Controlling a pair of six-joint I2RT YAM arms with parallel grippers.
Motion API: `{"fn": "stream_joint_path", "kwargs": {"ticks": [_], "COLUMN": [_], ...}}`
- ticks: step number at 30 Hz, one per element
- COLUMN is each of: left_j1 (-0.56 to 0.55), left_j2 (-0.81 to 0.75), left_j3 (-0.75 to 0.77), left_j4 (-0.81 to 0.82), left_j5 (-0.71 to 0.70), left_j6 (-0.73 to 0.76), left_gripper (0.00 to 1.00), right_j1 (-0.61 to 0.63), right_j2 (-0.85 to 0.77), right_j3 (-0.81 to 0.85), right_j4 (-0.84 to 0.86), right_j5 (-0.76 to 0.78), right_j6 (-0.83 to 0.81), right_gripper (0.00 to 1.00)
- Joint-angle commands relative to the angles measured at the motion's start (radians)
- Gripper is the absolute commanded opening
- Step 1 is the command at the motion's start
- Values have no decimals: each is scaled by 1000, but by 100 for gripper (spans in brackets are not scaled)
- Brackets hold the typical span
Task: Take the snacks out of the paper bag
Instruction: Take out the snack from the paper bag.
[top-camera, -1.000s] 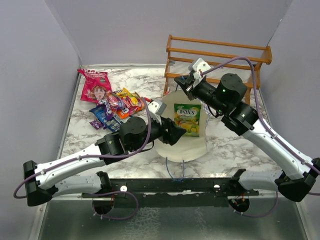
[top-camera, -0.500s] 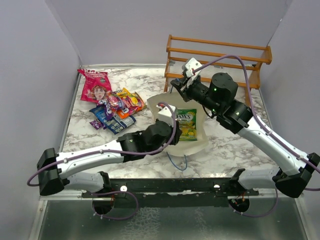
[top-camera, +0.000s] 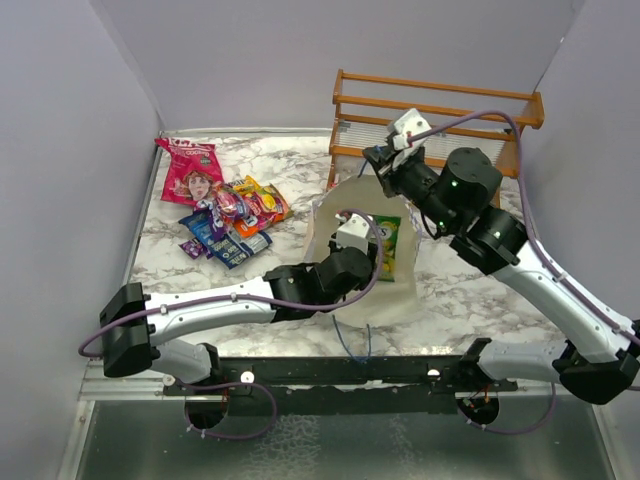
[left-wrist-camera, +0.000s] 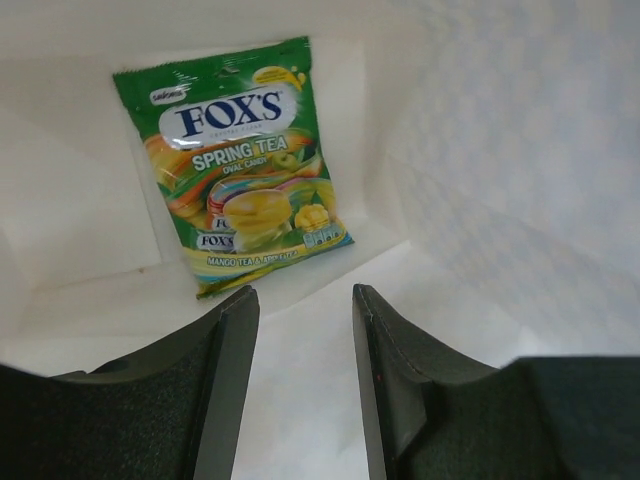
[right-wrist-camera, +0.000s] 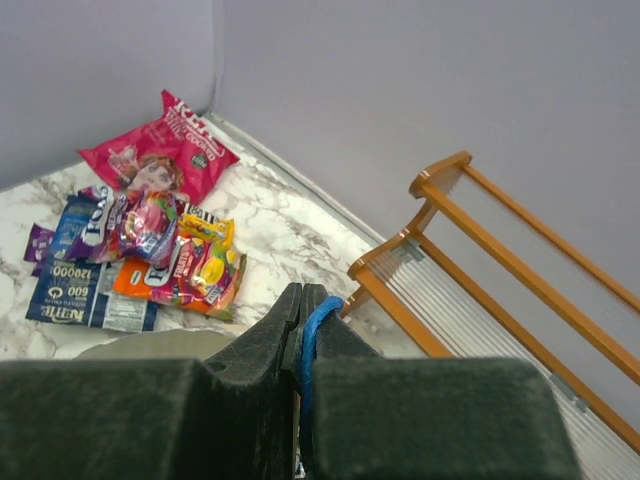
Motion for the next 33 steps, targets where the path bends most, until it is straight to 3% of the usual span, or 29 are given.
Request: {"fn": "stream_joint_path", "kwargs": {"ticks": [1,12,24,33], "left_j1": [31,91,172,218], "left_j2": [-6,78,170,123], "left_j3": [-28,-105,-137,-224], "left_j4": [104,253,344,377], "left_j5": [64,205,352,412], "left_j6": [14,49,96,118], "left_gripper": [46,50,50,68], "right_j1": [6,6,6,6], "right_j2": [-85,-85,-121,-106], "right_j3": [8,-4,-112,-178], "right_j4": [34,11,100,173], "right_j5": [95,28,-90,-211], "right_j6": [29,121,-16,-30], "right_gripper": [2,2,2,2]}}
